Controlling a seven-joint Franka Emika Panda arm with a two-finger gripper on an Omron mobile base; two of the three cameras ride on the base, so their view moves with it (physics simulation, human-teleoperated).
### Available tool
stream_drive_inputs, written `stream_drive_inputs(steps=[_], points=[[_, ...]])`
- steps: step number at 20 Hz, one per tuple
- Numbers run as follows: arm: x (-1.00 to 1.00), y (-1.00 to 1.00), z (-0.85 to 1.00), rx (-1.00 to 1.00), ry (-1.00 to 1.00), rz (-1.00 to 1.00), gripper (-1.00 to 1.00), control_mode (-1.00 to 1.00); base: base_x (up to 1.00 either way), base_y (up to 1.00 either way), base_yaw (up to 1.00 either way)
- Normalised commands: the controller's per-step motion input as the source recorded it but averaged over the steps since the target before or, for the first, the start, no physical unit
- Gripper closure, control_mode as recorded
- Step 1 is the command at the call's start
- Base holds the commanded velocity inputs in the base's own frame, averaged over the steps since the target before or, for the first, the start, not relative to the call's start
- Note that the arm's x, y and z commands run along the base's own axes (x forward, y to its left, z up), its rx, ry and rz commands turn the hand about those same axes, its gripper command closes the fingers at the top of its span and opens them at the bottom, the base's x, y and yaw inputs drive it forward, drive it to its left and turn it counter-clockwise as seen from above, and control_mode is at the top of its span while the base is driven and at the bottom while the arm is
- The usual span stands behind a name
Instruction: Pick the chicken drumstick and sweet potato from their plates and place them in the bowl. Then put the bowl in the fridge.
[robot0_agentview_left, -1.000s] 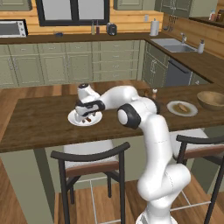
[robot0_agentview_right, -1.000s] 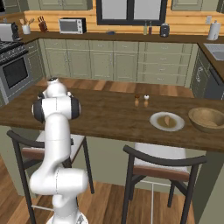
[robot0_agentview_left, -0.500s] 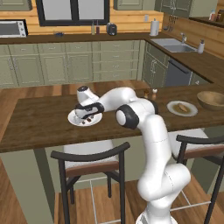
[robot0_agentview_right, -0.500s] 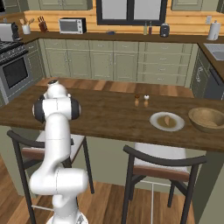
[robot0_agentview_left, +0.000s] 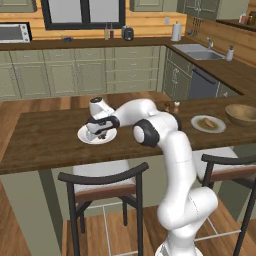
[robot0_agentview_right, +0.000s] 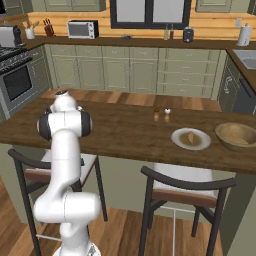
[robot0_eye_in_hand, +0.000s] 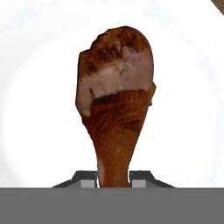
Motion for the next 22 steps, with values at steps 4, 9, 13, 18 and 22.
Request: stream_drive_inputs(steps=[4,9,13,18,22], points=[[-0.33,-0.25,0.52,0.09,-0.04,-0.04,1.0,-1.0,0.0,0.0,0.0],[-0.52,-0.04,0.97,0.05,0.0,-0.05,1.0,-1.0,0.0,0.0,0.0],[-0.92,-0.28,1.0,0.03,0.0,-0.14,1.0,-1.0,0.0,0.0,0.0],[-1.0,-0.63,0.91,0.01,0.03,-0.14,1.0,-1.0,0.0,0.0,0.0],[-1.0,-0.91,0.65,0.03,0.02,-0.16,1.0,-1.0,0.0,0.0,0.0]])
